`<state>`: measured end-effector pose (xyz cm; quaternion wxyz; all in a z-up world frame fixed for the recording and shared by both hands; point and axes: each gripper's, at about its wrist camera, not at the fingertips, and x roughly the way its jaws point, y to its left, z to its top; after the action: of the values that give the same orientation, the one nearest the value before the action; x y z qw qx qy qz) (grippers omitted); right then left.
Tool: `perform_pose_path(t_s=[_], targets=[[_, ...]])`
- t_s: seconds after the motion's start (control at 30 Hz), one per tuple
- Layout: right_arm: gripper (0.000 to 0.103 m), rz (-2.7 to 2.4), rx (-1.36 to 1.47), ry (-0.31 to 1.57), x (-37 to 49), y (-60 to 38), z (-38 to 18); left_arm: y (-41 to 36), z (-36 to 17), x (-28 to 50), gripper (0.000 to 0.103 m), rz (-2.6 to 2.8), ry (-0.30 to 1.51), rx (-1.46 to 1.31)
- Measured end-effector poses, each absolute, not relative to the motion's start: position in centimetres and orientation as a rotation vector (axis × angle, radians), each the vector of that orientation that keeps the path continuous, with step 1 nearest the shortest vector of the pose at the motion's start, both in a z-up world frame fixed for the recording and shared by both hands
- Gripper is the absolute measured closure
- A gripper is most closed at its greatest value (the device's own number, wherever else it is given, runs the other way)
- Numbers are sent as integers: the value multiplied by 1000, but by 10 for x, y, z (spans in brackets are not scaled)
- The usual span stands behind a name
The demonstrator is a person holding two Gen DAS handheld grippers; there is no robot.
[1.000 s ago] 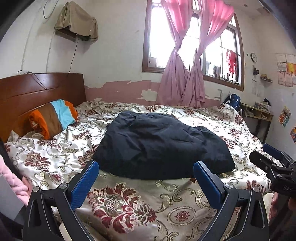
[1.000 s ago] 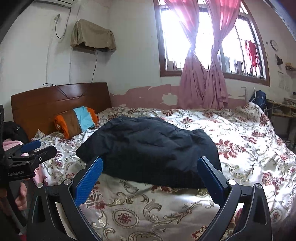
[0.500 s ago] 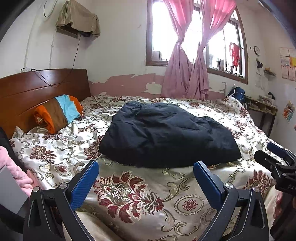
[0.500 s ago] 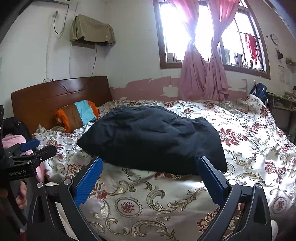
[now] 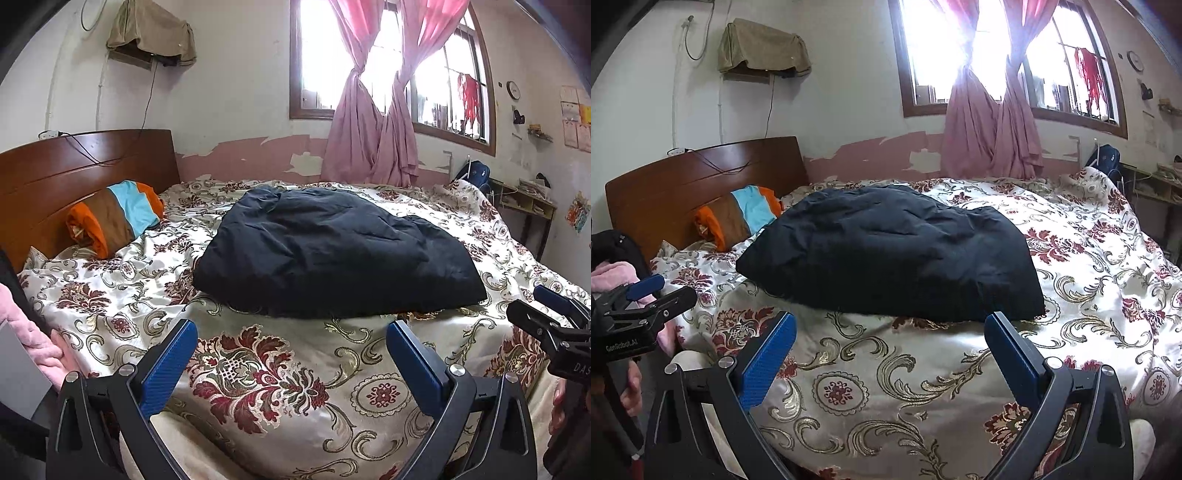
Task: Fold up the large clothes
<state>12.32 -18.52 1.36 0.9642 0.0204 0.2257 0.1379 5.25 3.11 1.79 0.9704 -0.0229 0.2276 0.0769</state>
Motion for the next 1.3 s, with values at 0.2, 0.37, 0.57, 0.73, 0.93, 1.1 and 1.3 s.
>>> perform_pose_path(t_s=[0.2,0.37,0.57,0.73,0.93,1.1,1.3], targets=[[3,274,48,460,124,-185,12,29,17,52,0,152,459,-54],[3,269,54,461,124,-186,12,29,17,51,0,151,460,-54],[3,270,53,460,124,-186,12,28,17,51,0,152,459,-53],[3,270,54,461,124,-186,12,28,18,51,0,150,457,-53],[3,270,53,460,124,-186,12,28,18,51,0,149,458,-55],[3,265,53,463,124,-186,11,29,17,51,0,143,464,-67],[3,265,53,463,124,-186,11,30,17,51,0,143,465,-69]])
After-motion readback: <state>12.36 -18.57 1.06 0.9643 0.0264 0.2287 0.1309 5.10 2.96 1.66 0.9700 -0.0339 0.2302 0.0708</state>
